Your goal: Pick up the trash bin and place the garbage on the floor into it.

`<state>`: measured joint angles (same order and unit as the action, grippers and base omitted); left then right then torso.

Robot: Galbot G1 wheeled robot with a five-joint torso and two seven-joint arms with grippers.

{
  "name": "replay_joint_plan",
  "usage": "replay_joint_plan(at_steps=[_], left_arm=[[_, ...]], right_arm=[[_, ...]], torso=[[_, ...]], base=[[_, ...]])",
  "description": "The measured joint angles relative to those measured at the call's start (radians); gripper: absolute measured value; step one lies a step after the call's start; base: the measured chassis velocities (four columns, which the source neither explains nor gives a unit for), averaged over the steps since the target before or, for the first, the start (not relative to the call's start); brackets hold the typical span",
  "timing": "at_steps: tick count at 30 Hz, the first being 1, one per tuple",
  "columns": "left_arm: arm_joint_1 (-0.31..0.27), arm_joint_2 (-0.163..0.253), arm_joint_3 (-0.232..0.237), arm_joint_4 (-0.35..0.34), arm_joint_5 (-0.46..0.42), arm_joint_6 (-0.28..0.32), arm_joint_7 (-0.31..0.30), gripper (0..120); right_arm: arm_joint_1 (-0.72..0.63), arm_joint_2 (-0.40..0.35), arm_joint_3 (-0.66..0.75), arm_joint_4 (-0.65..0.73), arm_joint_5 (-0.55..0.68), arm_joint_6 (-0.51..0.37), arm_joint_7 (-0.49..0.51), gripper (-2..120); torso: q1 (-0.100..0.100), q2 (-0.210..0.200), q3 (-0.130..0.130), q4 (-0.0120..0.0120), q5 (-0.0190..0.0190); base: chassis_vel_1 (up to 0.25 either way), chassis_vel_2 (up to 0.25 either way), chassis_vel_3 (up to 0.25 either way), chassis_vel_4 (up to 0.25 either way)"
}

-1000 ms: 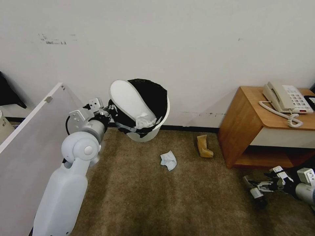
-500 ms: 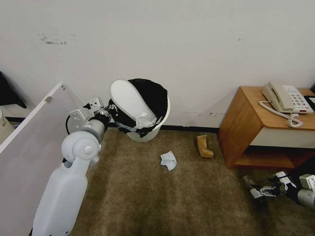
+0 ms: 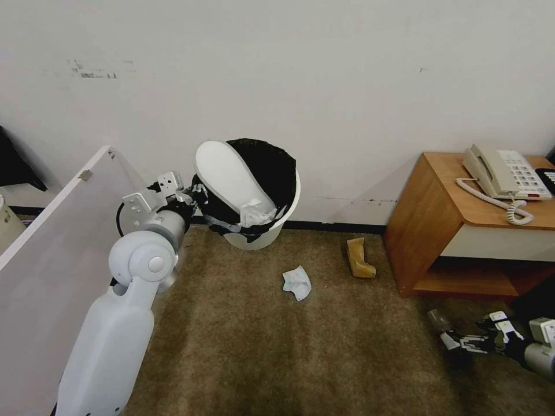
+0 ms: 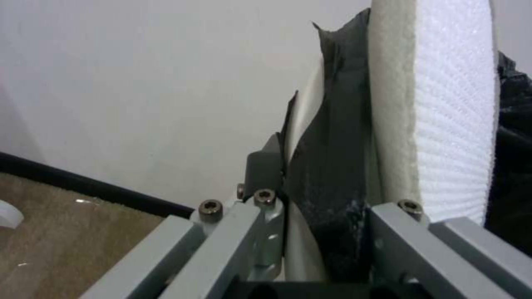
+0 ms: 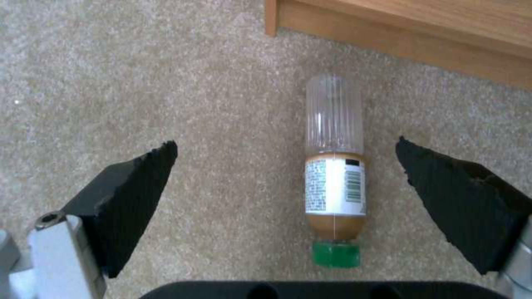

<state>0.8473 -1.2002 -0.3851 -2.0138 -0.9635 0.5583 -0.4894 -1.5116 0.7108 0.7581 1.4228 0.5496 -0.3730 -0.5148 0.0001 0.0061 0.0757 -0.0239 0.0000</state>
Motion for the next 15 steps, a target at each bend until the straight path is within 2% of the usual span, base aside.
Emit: replay_joint_plan(at_steps=[15], left_arm=[[-0.002, -0.006, 0.006, 0.004, 0.003, 0.0, 0.0, 4]], right_arm=[[0.08, 0.061, -0.048, -0.062, -0.021, 0.009, -0.002, 100]], torso=[[0.0, 0.0, 0.0, 0.0, 0.0]], base=[[0.0, 0.0, 0.0, 0.0]])
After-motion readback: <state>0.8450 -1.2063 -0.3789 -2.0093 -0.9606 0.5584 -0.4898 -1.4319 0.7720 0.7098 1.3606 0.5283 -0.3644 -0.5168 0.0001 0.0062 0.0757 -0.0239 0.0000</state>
